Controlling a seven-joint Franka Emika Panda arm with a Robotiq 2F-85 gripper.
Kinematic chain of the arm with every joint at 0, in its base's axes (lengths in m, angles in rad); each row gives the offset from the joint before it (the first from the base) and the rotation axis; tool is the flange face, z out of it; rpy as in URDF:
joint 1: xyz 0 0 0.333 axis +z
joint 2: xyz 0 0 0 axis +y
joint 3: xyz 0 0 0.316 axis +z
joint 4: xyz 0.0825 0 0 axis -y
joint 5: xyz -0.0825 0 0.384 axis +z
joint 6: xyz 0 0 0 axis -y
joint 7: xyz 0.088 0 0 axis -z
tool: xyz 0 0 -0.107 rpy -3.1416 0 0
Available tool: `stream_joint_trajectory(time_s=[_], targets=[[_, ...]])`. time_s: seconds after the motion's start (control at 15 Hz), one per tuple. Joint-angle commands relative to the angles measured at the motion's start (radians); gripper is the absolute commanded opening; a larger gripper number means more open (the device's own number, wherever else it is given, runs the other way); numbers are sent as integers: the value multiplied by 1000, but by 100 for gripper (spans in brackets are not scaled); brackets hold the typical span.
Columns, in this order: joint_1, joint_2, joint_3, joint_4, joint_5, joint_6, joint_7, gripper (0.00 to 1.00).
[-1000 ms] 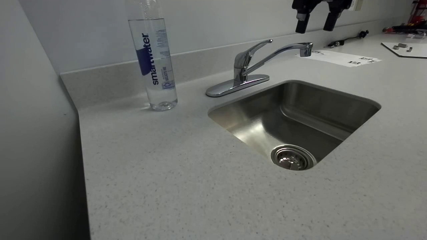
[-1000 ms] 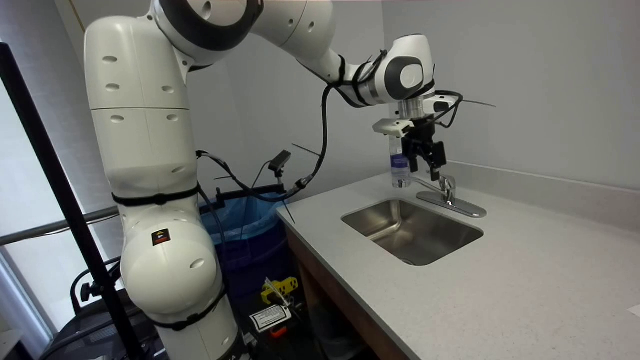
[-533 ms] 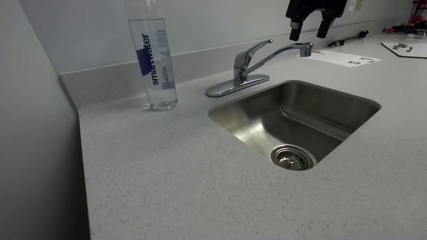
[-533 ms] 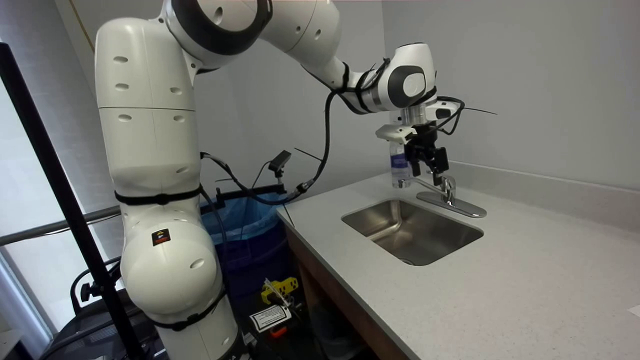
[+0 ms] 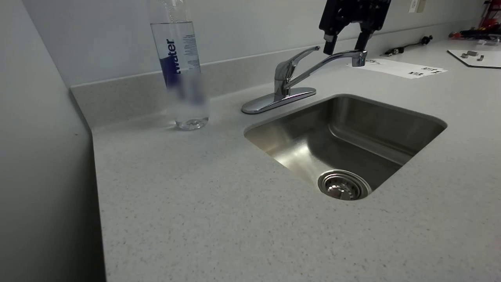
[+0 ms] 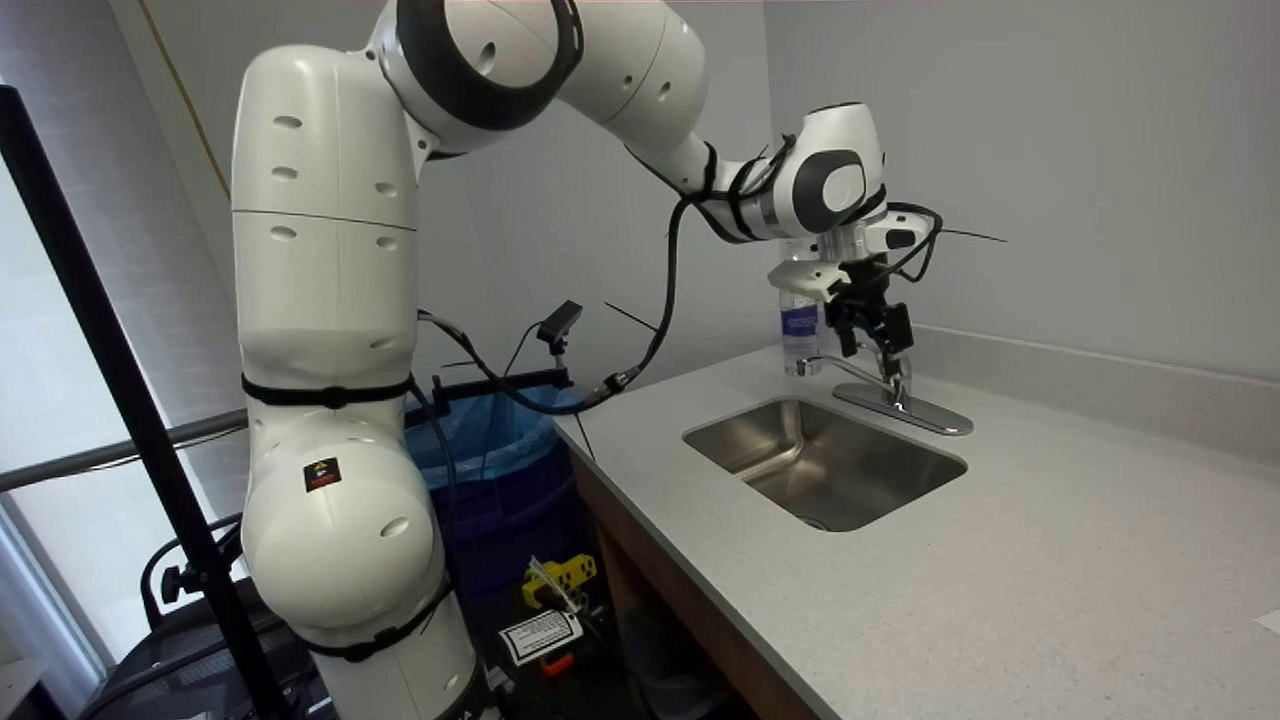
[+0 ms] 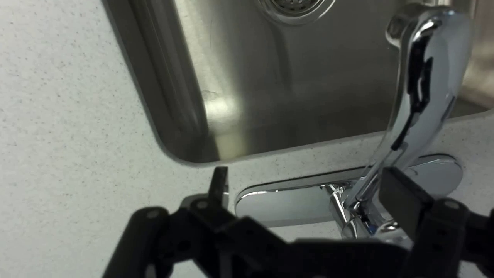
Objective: Turn the tap nozzle from the right to the middle then lift the tap handle
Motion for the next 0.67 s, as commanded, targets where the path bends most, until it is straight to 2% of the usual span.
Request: stream_joint_trajectory(time_s=[0.0, 0.6], targets=[[15, 56, -12, 58, -2, 30, 16, 100], [32, 95, -3, 123, 29, 54, 35, 100]])
